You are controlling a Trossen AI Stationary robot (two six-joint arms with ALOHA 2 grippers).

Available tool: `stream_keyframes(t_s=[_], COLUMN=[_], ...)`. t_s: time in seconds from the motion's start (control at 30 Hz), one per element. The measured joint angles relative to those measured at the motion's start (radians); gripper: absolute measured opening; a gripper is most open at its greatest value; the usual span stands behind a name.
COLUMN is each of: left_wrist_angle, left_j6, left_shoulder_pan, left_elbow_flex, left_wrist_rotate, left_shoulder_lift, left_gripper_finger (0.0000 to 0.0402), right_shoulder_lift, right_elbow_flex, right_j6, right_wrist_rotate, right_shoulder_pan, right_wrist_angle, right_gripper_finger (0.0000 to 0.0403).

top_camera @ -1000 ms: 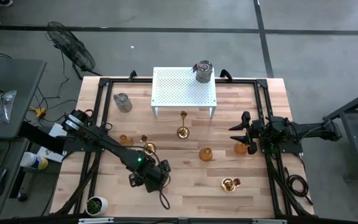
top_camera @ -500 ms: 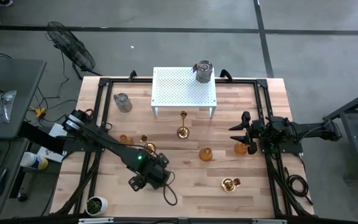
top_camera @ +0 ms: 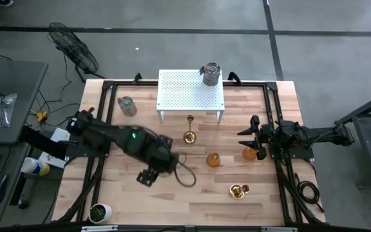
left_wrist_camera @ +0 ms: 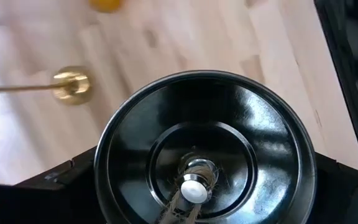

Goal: Pick & Place candle stick holders
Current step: Put the bottom silver scented candle aligned with the other silver scented candle on the shelf

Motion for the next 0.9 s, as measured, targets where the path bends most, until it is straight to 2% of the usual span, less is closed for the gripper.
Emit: stream_keyframes(t_s=[0.1, 0.33, 0.7, 0.9], left_wrist_angle=[-0.073, -0.060, -0.052, 0.035], left_j6=[-0.021, -0.062, -0.047, 0.013], left_shoulder_pan=[0.058, 0.249, 0.618, 0.797], left_elbow_flex=[0.112, 0.242, 0.272, 0.269], left_wrist_rotate=[-0.035, -0.050, -0.095, -0.092], left_shoulder_lift=[-0.001, -0.039, -0.040, -0.003], left_gripper_finger=[0.0359, 0.0359, 0.0357, 0.0357], right_shoulder_lift=[0.000, 0.000, 0.001, 0.001], right_elbow_flex=[0.000, 0.000, 0.000, 0.000], right_j6=[0.000, 0.000, 0.000, 0.000], right_wrist_rotate=[0.000, 0.000, 0.000, 0.000], right_shoulder_pan=[0.000, 0.000, 0.000, 0.000], right_wrist_angle=[0.000, 0.000, 0.000, 0.000], right_gripper_finger=[0.0165, 0.0165, 0.0165, 0.0165])
